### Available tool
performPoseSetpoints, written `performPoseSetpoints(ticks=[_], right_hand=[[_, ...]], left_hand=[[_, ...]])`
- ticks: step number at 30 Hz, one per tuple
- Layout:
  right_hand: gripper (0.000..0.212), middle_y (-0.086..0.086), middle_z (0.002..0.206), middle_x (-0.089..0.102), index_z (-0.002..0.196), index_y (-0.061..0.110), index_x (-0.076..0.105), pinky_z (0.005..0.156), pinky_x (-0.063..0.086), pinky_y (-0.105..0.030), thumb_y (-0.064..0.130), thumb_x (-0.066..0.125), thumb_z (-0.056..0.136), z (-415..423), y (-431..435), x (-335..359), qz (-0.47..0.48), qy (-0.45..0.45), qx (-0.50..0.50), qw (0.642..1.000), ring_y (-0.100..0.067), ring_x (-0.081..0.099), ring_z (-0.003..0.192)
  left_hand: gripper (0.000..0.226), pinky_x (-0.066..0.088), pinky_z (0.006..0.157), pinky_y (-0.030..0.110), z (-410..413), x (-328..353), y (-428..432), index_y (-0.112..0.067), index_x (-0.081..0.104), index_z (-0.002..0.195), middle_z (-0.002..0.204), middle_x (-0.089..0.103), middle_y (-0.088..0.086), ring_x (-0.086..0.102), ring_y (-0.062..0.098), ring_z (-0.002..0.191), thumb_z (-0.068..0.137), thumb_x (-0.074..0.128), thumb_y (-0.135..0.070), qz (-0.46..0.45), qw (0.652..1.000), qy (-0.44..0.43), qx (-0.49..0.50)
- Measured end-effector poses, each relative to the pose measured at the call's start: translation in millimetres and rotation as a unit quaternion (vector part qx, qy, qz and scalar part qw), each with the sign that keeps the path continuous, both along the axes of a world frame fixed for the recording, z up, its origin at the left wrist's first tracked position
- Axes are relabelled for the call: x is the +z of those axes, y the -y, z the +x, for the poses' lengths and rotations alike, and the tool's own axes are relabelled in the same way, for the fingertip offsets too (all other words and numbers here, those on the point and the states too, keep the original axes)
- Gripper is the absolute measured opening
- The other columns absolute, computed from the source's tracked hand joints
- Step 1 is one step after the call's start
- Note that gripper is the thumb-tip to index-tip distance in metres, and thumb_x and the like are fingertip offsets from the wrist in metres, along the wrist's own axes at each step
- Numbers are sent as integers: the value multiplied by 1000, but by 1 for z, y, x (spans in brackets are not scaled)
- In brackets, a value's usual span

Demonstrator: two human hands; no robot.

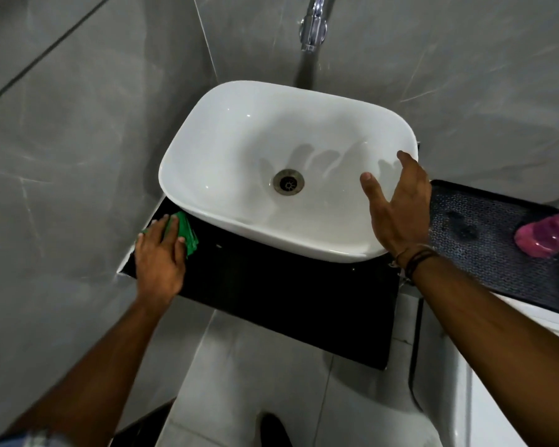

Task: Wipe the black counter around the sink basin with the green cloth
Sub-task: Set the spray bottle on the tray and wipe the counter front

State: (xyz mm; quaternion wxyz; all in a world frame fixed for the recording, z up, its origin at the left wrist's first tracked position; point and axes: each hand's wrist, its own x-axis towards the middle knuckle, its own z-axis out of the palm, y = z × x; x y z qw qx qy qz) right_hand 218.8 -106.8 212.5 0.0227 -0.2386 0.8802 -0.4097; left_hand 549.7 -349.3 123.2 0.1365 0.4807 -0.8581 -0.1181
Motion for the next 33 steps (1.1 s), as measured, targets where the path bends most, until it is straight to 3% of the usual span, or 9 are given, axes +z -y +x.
performPoseSetpoints(ticks=[4, 8, 14, 19, 22, 25, 27, 30, 33], right_hand=[[86, -10, 162, 42, 158, 16, 37, 121, 34, -56, 67, 55, 91, 3, 0, 4, 2, 8, -1, 1000, -35, 31, 154], [85, -11, 161, 43, 157, 16, 39, 121, 35, -55, 64, 57, 90, 7, 1, 9, -4, 13, -9, 1000, -34, 31, 153], [84, -10, 159, 45, 157, 15, 40, 120, 35, -49, 63, 58, 90, 5, 1, 5, -9, 7, -12, 1000, -33, 34, 151], [81, -11, 157, 46, 157, 12, 40, 112, 27, -30, 59, 60, 93, 1, 0, 0, -11, -7, -3, 1000, -29, 39, 146], [80, -10, 157, 46, 157, 13, 40, 113, 30, -32, 58, 61, 94, 1, 0, 2, -16, -9, -5, 1000, -29, 39, 146], [79, -11, 157, 47, 157, 14, 41, 116, 34, -40, 57, 62, 95, 2, 0, 2, -20, -8, -9, 1000, -29, 39, 145], [79, -11, 156, 46, 157, 14, 40, 117, 34, -40, 57, 61, 94, 2, 1, 2, -24, -5, -11, 1000, -29, 39, 145], [79, -10, 158, 45, 157, 15, 40, 116, 32, -37, 57, 61, 94, 2, 1, 2, -30, -1, -10, 1000, -28, 38, 146], [79, -10, 158, 45, 158, 15, 39, 117, 34, -40, 57, 61, 95, 3, 0, 3, -28, -1, -10, 1000, -28, 38, 146]], left_hand=[[45, 38, 114, 58, -40, -4, -77, -1, 59, 142, 144, 58, 26, 53, 47, 134, 99, 50, -14, -24, 999, -23, -24], [46, 33, 122, 57, -100, -1, -198, -12, 61, 143, 150, 56, 18, 48, 41, 143, 97, 57, -16, 58, 991, -97, -70], [46, 36, 122, 52, -174, 2, -311, -18, 56, 146, 155, 54, 5, 44, 29, 148, 102, 55, -28, 20, 973, -73, -220], [50, 37, 122, 47, -128, -12, -263, -25, 53, 151, 156, 55, 3, 49, 28, 145, 102, 52, -34, 32, 950, -76, -302], [47, 49, 111, 49, -56, -12, -177, -28, 63, 142, 143, 67, 7, 59, 38, 135, 96, 57, -19, 94, 973, -87, -192], [51, 35, 118, 58, 30, -2, -70, -7, 59, 144, 152, 55, 20, 49, 43, 141, 105, 36, -30, 64, 991, -36, -115], [54, 30, 119, 62, 64, 0, -22, -5, 54, 147, 154, 50, 22, 46, 44, 142, 105, 33, -31, 63, 996, -34, -45], [52, 28, 119, 63, 52, -6, -30, -5, 53, 148, 154, 50, 23, 45, 45, 142, 102, 39, -23, 23, 1000, -9, 4], [50, 35, 115, 65, 9, -9, -105, -1, 58, 144, 149, 55, 26, 49, 47, 139, 100, 41, -18, -15, 998, -32, -54]])
